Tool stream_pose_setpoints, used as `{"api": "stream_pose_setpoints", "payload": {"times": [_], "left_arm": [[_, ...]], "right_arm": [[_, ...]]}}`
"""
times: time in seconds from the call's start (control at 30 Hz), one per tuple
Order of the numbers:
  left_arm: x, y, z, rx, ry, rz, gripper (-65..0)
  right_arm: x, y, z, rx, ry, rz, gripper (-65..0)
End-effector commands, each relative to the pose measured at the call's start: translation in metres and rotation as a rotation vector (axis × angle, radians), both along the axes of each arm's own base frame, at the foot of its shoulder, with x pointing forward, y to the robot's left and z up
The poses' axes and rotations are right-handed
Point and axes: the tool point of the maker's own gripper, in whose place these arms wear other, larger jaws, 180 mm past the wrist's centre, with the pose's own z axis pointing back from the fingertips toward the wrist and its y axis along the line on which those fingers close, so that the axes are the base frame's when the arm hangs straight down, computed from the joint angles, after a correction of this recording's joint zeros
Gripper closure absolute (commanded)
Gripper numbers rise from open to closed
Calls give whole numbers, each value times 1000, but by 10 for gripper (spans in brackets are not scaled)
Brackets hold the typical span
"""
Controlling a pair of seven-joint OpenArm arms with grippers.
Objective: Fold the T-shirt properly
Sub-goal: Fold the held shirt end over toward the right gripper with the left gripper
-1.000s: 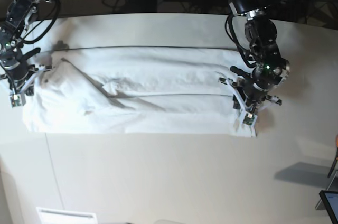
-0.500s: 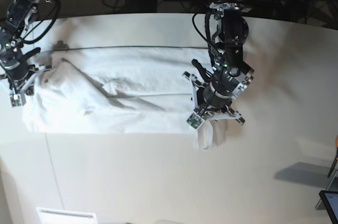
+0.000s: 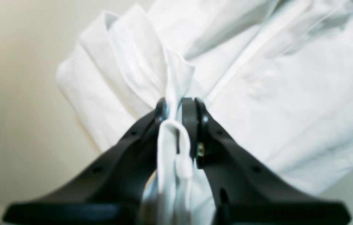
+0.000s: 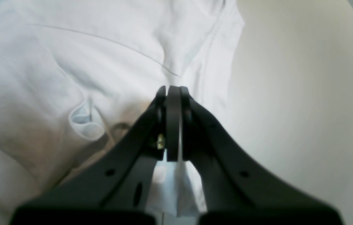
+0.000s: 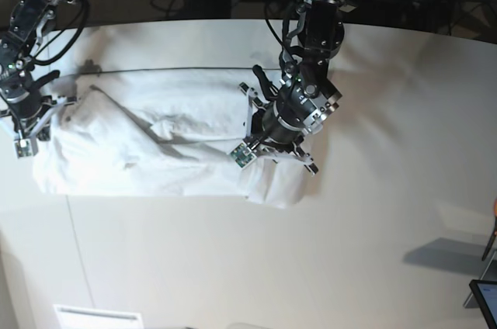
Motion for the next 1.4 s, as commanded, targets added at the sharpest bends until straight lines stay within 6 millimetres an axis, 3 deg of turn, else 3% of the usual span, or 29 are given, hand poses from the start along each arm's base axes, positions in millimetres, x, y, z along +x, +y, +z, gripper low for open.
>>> {"api": "stream_pose_setpoints", "payload": {"times": [0.0,0.37,0.73,0.87,0.97,1.23,1.37], "left_arm": [[5,-12,15,-28,-43,-30,-64],[5,-31,18,-34,-52,-76,-64],[10,-48,-1,-126,-22,-48,-64],[17,-52,7,-140,-42,-44,-64],[27,-57,24,-160,-84,-41,-64],[35,-58,32,-166,-104,-40,-64],[34,-58,52,-195,-155,-37,-69]], "right_arm": [[10,-2,15,-11,-55,8,0],[10,-2,15,-11,-54,7,0],[9,-2,14,-10,-52,7,0],[9,-2,14,-10,-51,7,0],[8,-2,13,-10,-49,7,0],[9,-2,14,-11,-51,7,0],[9,-2,14,-10,-51,9,0]]}}
